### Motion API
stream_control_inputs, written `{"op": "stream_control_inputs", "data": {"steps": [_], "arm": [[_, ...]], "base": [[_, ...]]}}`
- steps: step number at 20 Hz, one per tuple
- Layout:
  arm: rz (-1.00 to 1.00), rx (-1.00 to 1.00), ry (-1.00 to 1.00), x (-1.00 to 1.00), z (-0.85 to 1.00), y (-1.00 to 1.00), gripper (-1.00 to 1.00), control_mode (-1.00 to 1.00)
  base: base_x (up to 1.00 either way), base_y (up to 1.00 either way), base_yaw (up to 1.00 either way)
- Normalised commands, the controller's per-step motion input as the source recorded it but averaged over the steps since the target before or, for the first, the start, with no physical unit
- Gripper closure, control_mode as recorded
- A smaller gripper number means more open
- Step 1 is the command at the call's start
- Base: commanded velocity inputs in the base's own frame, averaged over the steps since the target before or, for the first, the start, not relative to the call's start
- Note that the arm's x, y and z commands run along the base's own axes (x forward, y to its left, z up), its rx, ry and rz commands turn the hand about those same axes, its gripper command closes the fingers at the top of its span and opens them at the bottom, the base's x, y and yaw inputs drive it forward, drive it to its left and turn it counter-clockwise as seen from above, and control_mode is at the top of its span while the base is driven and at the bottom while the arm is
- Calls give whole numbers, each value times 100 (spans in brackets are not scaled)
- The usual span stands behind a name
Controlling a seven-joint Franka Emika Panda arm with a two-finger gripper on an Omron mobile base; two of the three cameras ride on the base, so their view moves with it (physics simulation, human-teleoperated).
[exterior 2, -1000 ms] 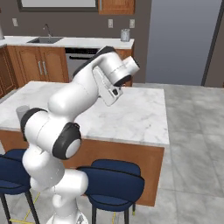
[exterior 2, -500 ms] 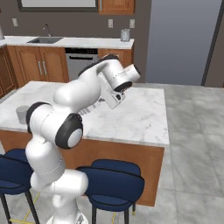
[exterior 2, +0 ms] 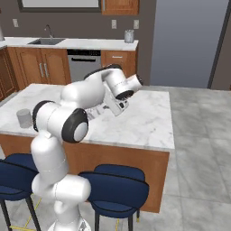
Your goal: Open the freezer door, pick up the ice cube tray from the freezer, and place it on the dining counter.
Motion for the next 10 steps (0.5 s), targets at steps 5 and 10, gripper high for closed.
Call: {"op": "stream_control_inputs", "data": {"steps": [5,10], "arm": [[-1,5,0,34,-47,1,100,-100],[0,8,-2,29,-49,0,100,-100]], "base": [[0,0,0],[0,0,0]]}}
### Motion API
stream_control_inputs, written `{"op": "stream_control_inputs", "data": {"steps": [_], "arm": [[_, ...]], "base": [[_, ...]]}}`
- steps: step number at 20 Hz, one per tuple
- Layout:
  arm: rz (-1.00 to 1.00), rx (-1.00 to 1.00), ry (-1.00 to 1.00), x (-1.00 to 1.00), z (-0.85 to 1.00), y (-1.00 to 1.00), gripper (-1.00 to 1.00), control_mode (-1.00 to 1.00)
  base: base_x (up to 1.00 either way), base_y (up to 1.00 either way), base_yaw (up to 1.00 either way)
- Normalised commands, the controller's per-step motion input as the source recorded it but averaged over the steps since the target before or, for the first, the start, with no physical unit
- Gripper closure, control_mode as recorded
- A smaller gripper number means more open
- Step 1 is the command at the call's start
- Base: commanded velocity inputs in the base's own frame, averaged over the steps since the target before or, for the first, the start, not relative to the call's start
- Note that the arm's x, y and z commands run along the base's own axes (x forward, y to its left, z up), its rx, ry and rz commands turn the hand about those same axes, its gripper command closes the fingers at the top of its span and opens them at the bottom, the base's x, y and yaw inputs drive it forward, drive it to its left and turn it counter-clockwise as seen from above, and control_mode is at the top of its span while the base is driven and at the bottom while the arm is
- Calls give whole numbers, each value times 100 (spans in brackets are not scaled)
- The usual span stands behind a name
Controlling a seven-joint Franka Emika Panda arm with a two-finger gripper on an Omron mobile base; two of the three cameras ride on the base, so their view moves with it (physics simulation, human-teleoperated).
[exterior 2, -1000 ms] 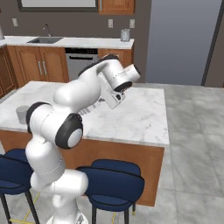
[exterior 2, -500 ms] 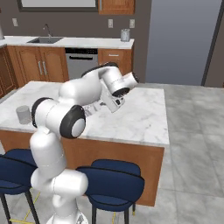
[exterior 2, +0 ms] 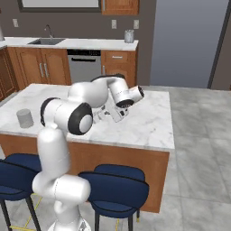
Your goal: Open the freezer door, pick up the ice cube tray from the freezer, and place it on the dining counter.
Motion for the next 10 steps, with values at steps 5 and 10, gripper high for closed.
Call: {"op": "stream_control_inputs", "data": {"steps": [5,10], "arm": [[0,7,-3,25,-49,0,100,-100],[0,3,-2,26,-46,5,100,-100]], "base": [[0,0,0],[0,0,0]]}}
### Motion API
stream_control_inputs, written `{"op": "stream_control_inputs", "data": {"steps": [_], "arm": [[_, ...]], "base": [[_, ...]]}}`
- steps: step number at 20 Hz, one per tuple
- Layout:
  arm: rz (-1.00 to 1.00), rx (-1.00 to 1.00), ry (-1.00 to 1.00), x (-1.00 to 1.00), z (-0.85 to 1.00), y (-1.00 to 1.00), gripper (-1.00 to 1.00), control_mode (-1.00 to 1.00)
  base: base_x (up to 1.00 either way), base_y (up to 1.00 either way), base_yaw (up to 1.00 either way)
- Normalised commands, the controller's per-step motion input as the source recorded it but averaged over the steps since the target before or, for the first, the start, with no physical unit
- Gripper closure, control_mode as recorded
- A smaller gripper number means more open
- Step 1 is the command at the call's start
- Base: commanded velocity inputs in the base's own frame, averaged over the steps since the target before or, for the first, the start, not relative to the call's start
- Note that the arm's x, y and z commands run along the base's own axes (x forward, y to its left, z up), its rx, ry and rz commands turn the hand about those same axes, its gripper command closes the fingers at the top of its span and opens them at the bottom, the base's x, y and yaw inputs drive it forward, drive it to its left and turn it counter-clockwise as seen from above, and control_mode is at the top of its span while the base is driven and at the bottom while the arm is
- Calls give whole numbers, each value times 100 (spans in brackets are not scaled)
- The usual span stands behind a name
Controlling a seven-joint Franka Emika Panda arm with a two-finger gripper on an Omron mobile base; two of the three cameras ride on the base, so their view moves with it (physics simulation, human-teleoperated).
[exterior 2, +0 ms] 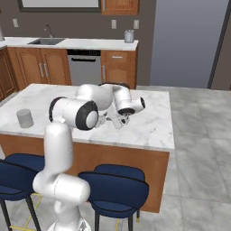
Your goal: Open the freezer door, pick up the ice cube tray from the freezer, and place it on the dining counter.
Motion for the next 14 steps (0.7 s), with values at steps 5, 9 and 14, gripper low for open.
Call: {"op": "stream_control_inputs", "data": {"steps": [5,9,14], "arm": [[0,0,-1,17,-36,12,100,-100],[0,0,0,9,-18,6,100,-100],[0,0,0,6,-11,3,100,-100]], "base": [[0,0,0],[0,0,0],[0,0,0]]}}
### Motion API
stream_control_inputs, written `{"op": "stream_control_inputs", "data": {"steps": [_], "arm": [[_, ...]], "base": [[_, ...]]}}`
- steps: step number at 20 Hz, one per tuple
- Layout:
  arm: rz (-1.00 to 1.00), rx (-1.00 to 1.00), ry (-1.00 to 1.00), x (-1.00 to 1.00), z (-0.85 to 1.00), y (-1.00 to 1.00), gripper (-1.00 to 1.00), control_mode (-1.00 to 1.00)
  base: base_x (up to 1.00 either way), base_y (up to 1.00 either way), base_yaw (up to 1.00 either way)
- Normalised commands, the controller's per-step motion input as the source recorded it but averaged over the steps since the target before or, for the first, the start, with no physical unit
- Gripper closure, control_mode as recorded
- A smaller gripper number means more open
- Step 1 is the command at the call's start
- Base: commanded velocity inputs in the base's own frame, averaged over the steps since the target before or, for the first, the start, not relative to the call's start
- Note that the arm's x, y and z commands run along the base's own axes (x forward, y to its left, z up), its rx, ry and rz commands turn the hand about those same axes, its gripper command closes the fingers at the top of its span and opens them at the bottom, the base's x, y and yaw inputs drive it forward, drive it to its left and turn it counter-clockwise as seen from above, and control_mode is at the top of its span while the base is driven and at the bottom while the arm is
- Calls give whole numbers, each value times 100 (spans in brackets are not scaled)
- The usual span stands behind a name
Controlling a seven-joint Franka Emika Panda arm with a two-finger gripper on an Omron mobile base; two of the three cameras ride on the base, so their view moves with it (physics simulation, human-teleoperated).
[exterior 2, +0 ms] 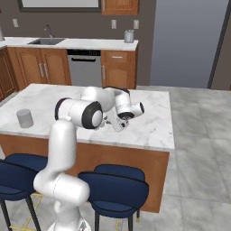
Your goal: Open the freezer door, pick up the ice cube tray from the freezer, and place it on the dining counter.
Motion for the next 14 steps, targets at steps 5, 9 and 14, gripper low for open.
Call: {"op": "stream_control_inputs", "data": {"steps": [5,9,14], "arm": [[0,0,0,1,0,0,-100,-100],[0,0,0,14,0,0,-100,-100],[0,0,0,29,1,-5,-100,-100]], "base": [[0,0,0],[0,0,0],[0,0,0]]}}
